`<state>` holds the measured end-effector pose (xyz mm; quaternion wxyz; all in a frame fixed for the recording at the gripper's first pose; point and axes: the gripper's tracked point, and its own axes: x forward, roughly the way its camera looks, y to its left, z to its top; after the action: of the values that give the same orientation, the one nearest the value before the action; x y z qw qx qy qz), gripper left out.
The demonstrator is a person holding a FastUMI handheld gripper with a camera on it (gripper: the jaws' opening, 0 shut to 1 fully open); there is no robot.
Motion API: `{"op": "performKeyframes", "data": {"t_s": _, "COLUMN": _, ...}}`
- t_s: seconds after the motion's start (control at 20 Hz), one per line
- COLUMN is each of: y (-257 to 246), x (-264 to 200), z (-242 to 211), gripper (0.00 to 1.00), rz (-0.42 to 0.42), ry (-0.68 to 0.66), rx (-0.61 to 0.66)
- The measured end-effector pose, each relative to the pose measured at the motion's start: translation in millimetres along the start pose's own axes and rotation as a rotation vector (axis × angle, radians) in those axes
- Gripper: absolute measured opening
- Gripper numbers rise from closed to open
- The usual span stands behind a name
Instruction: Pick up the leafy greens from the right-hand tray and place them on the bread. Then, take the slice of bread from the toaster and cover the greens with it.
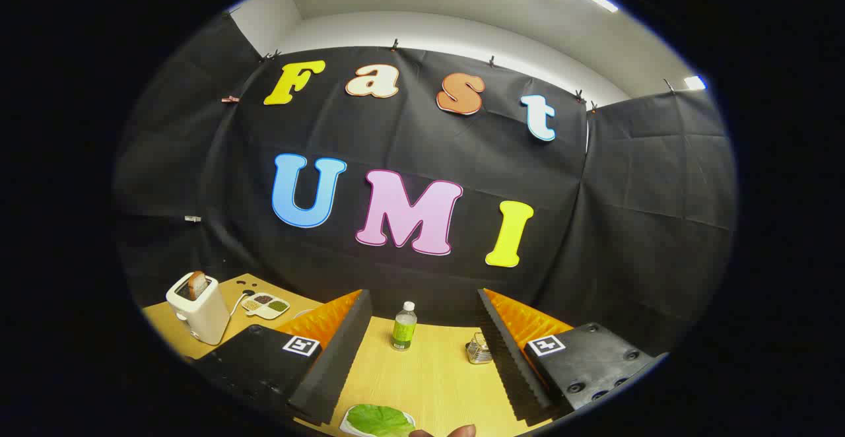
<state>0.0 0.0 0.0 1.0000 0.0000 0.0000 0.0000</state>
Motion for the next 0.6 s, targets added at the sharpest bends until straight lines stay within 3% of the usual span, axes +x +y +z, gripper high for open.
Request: {"op": "performKeyframes", "data": {"t_s": 0.6, "y": -4.0, "x": -3.1, "z": -4.3, "gripper": 0.98, "rz": 0.013, "ry": 0.007, "rx": 0.006}}
